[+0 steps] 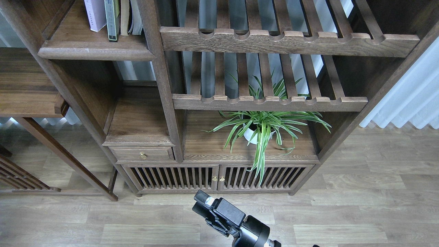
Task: Organize books on shelf
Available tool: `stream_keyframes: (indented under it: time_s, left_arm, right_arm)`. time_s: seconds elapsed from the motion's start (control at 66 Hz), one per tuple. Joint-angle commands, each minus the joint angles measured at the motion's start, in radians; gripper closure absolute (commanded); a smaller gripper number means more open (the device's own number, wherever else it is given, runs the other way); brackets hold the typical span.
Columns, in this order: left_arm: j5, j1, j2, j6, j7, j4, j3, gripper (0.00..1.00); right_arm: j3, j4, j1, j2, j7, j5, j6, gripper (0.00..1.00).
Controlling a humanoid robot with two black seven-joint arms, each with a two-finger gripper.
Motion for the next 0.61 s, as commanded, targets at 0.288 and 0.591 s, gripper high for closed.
stream_keyframes:
  time_s: [0.288, 0.591]
  left_arm:
    - [0.18, -0.143, -0.176, 0.0, -0.031, 0.191, -0.002, 0.97]
    - [0.218, -0.167, -0.264, 0.0, -0.217, 0.306, 0.024, 0.98]
  right_arm:
    - [0.001, 0.006, -0.002, 0.017, 0.0, -0.001, 0.0, 0.01]
    - [0.001, 0.017, -0.008, 0.034, 0.0, -0.002, 0.0, 0.01]
